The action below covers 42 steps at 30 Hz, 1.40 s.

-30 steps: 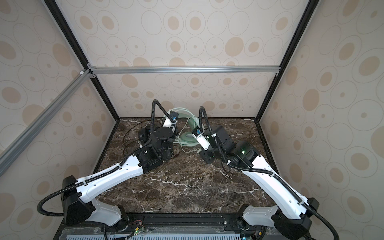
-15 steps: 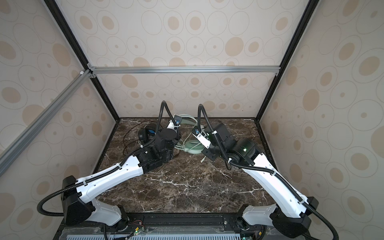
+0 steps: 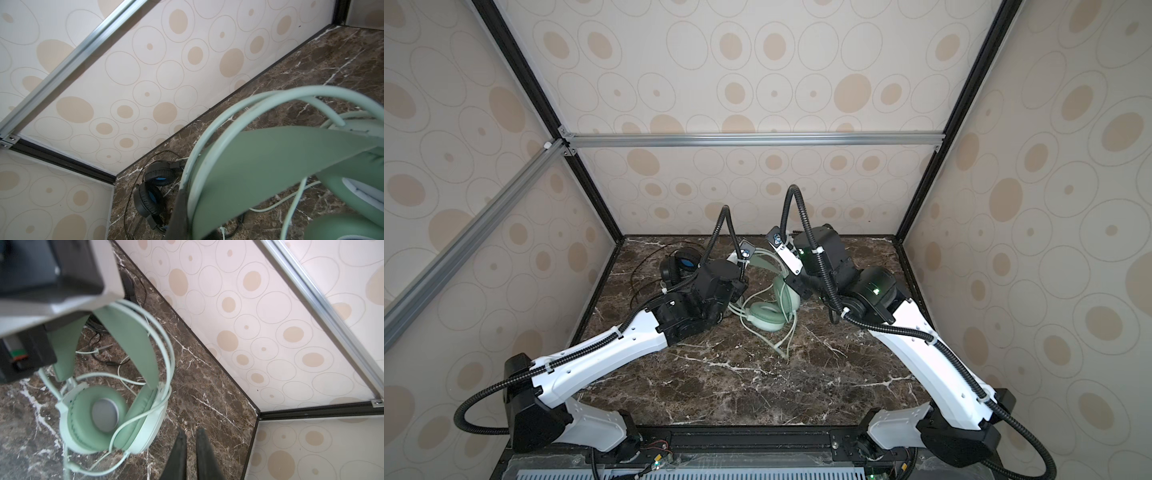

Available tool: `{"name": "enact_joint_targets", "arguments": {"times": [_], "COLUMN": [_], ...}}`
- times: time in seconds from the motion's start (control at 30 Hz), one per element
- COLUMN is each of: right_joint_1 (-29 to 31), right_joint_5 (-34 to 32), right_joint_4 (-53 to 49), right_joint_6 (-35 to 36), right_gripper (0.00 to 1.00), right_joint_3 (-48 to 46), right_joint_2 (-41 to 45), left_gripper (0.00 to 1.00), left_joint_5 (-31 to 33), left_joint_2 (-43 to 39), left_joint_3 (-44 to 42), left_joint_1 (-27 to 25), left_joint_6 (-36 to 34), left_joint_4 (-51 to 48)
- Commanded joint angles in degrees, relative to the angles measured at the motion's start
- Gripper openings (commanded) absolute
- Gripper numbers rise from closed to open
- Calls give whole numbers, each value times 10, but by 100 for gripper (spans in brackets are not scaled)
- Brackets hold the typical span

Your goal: Wrap the headphones

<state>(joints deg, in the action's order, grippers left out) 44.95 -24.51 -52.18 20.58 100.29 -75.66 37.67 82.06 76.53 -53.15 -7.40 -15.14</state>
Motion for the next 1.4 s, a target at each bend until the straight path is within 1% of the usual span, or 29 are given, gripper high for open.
{"name": "enact_joint_targets", "arguments": {"times": [0.0,0.13,0.17,0.23,0.33,0.37,0.4,0.43,0.5,0.57,0.63,0.67,0.73,0.77,0.83,0.9,1.0,1.07,1.13,1.2,1.3,1.37], "right_joint_1": [1,-4,-7,-16,-43,-66,-91,-124,-183,-216,-238,-255,-286,-313,-335,-341,-342,-345,-345,-346,-346,-345], "right_joint_5": [-25,-19,-11,19,63,95,124,168,251,292,300,317,359,374,401,411,406,421,459,495,550,579], "right_joint_4": [20,22,22,25,48,57,65,72,80,81,91,100,131,143,170,189,218,254,298,319,344,361], "right_joint_6": [15,2,-6,-19,-52,-72,-89,-108,-141,-159,-186,-205,-248,-267,-298,-316,-330,-341,-352,-361,-357,-353], "right_gripper": [13,13,17,28,50,57,61,65,70,72,74,75,77,77,78,79,80,80,81,80,78,80], "right_joint_3": [14,21,20,11,-18,-28,-38,-47,-63,-80,-104,-120,-154,-168,-201,-229,-279,-320,-354,-373,-387,-395], "right_joint_2": [-19,-28,-25,-13,29,48,62,78,98,111,126,134,151,156,164,169,181,197,209,209,202,199], "left_gripper": [0,0,0,0,0,0,0,0,0,0,0,0,0,0,0,0,0,0,0,0,0,0], "left_joint_5": [-49,-71,-73,-79,-100,-112,-121,-135,-162,-182,-199,-205,-216,-221,-232,-245,-262,-267,-274,-281,-290,-291], "left_joint_2": [-29,-37,-38,-41,-51,-56,-59,-64,-69,-73,-75,-74,-69,-66,-58,-50,-37,-32,-26,-20,-13,-6], "left_joint_3": [24,22,23,26,25,24,24,24,30,42,64,78,114,130,175,212,263,288,311,328,348,363], "left_joint_1": [1,8,11,17,26,31,33,41,54,66,79,85,96,100,111,119,130,133,135,136,135,135], "left_joint_6": [46,77,89,109,138,149,159,173,202,228,253,263,283,291,310,325,350,366,377,386,386,380], "left_joint_4": [6,-12,-18,-27,-28,-27,-28,-29,-38,-50,-69,-80,-111,-124,-152,-173,-200,-209,-216,-218,-215,-219]}}
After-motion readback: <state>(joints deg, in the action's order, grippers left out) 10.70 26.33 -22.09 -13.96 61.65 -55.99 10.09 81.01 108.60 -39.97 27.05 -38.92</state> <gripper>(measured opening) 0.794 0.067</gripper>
